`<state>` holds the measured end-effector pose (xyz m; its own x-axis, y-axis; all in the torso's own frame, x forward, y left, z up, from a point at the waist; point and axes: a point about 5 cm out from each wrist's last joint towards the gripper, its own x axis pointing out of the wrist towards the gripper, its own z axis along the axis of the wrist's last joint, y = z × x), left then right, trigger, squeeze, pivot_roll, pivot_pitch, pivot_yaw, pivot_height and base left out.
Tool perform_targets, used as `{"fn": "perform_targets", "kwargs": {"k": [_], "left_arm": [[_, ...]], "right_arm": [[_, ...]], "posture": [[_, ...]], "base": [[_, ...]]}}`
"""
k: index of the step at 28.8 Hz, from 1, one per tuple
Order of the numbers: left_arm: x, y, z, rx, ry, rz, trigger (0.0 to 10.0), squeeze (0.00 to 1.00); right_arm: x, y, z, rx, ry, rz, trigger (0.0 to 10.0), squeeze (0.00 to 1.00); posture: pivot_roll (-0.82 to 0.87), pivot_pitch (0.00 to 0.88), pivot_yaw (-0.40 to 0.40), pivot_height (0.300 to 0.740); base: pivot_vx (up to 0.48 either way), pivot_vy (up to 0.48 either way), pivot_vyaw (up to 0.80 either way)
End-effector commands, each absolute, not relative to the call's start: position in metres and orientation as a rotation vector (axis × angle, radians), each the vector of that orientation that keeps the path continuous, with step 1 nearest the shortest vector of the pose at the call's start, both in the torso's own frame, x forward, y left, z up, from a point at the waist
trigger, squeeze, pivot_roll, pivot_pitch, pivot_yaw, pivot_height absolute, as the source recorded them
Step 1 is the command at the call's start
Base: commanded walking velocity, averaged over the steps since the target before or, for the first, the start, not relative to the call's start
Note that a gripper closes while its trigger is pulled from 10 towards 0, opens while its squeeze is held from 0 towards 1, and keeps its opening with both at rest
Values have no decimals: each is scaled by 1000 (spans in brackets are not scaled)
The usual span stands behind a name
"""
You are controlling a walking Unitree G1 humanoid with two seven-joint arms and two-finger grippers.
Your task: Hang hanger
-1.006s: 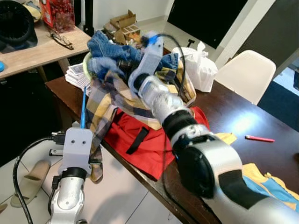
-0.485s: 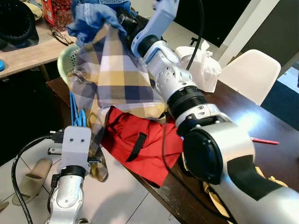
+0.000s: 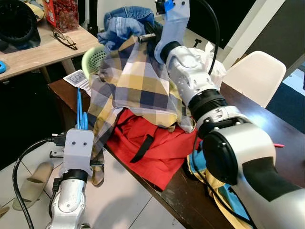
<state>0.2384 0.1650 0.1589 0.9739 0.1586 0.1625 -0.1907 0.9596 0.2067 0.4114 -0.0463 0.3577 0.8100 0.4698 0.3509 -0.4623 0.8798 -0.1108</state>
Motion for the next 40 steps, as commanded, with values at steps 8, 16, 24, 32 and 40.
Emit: {"fn": "perform_targets", "kwargs": {"k": [8,16,24,32,40], "left_arm": [[239,156,154,200,-125,153,10000,0],[239,156,155,200,-126,151,10000,0],[239,155,155,200,-128,151,10000,0],[238,155,156,199,-129,152,10000,0],[238,157,155,197,-128,154,10000,0]], "right_arm": [[392,-24,347,-9,-366,1021,10000,1000],[381,-16,360,109,-438,1146,10000,1000],[374,26,335,31,-350,1117,10000,0],[388,23,313,-68,-265,835,10000,0],[404,-15,321,2,-274,683,10000,0]], "posture": [[256,125,-249,740],[259,122,-249,740],[256,122,-252,740],[253,128,-254,740],[251,131,-254,740]], "base": [[0,0,0],[0,0,0],[0,0,0],[0,0,0],[0,0,0]]}}
